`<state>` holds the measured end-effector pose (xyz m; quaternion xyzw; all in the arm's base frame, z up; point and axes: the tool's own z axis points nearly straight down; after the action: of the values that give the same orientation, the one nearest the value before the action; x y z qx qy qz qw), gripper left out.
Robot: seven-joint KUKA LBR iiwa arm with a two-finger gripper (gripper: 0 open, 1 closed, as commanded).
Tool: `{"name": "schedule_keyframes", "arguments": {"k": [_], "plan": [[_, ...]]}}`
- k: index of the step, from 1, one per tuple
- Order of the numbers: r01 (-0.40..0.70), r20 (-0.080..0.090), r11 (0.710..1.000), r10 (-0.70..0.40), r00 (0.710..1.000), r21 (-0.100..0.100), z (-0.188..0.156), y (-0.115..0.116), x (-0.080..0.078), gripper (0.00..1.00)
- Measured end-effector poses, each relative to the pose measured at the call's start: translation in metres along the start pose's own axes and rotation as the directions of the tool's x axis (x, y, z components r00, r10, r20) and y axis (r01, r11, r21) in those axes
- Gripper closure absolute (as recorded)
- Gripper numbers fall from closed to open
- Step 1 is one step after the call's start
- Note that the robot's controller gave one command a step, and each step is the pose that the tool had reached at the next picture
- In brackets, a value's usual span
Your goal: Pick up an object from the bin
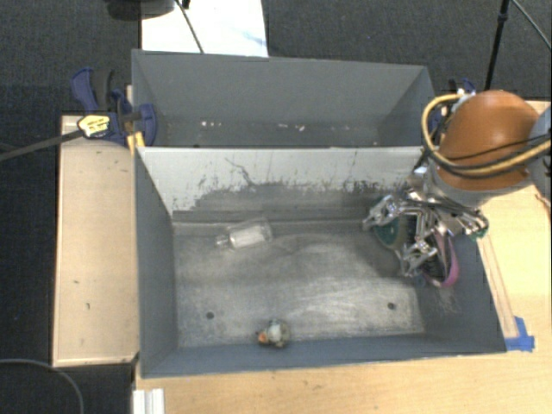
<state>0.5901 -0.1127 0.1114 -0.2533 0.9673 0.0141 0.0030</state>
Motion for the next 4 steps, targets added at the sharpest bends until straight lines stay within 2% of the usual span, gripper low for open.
{"name": "schedule_keyframes", "arguments": {"k": [1,2,3,4], "plan": [[0.101,0.003,0.995,-0.102,0.995,0.010,-0.008,-0.004,-0.001,0.00],[0.192,-0.005,0.981,-0.192,0.981,0.016,-0.006,-0.008,0.003,0.00],[0.426,-0.021,0.905,-0.425,0.905,0.019,-0.061,0.048,0.056,0.00],[0.946,-0.008,0.322,-0.946,0.323,0.045,0.021,0.035,0.073,0.00]]}}
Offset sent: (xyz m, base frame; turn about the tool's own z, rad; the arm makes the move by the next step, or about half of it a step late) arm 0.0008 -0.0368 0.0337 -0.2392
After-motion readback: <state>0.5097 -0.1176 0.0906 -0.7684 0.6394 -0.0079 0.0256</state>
